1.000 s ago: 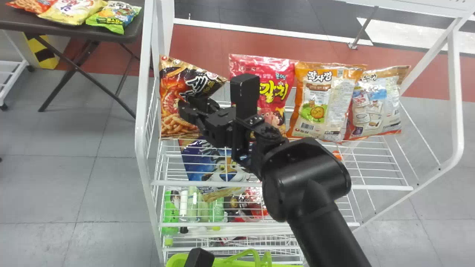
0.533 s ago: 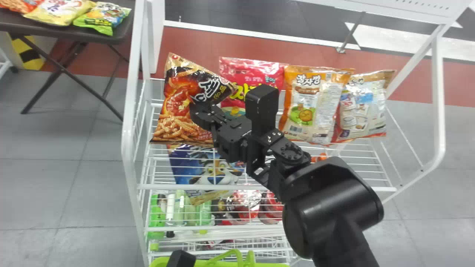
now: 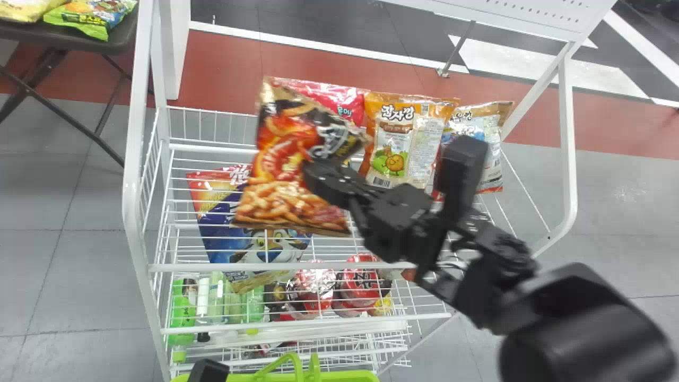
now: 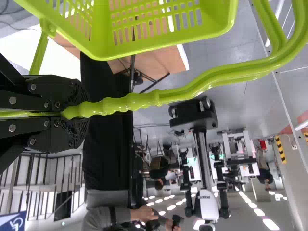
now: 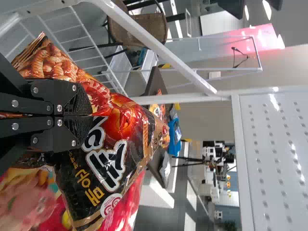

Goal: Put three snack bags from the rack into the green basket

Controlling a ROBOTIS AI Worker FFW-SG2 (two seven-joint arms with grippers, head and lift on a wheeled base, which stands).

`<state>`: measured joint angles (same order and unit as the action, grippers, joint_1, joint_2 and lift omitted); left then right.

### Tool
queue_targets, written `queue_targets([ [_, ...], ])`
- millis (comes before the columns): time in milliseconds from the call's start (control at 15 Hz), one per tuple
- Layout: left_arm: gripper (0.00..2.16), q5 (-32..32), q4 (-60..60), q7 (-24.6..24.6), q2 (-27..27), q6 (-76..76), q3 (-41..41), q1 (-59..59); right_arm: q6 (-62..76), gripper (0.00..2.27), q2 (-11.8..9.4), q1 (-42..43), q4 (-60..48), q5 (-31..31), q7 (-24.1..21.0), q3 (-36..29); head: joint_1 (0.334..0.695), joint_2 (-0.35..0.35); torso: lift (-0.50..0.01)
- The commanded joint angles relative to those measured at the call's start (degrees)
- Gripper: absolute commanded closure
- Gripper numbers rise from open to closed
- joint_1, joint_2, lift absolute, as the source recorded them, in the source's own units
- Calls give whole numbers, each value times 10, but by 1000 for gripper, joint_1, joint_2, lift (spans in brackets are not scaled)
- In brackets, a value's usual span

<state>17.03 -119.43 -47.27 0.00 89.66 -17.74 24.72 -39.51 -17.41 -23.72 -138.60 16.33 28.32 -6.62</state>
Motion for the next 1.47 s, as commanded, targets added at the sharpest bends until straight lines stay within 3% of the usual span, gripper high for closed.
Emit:
queue_targets([
  [0, 1413, 8, 0, 1, -1, -13, 10, 5, -49, 2240, -7, -43, -35, 41, 35, -101, 695, -350, 0],
  [400, 1413, 10, -14, 1, -1, -44, 19, 23, -383, 2240, -5, -70, -105, 179, 142, -309, 695, -350, 0],
  [600, 1413, 16, -19, 0, -1, -44, 28, 25, -450, 2240, 1, -98, -105, 186, 200, -341, 695, -350, 0],
  [733, 1413, 16, -22, 0, -1, -44, 31, 25, -450, 2240, -1, -117, -98, 167, 206, -334, 695, -350, 0],
  [867, 1413, 16, -28, 3, -1, -44, 28, 24, -454, 2240, -20, -132, -74, 143, 218, -308, 695, -350, 0],
  [1067, 1413, 16, -35, 2, -1, -43, 31, 24, -438, 2240, -40, -163, -40, 99, 229, -232, 695, -350, 0],
  [1400, 1413, 16, -39, 1, -1, -39, 28, 24, -364, 2240, -53, -177, 19, 27, 221, -85, 695, -350, 0],
])
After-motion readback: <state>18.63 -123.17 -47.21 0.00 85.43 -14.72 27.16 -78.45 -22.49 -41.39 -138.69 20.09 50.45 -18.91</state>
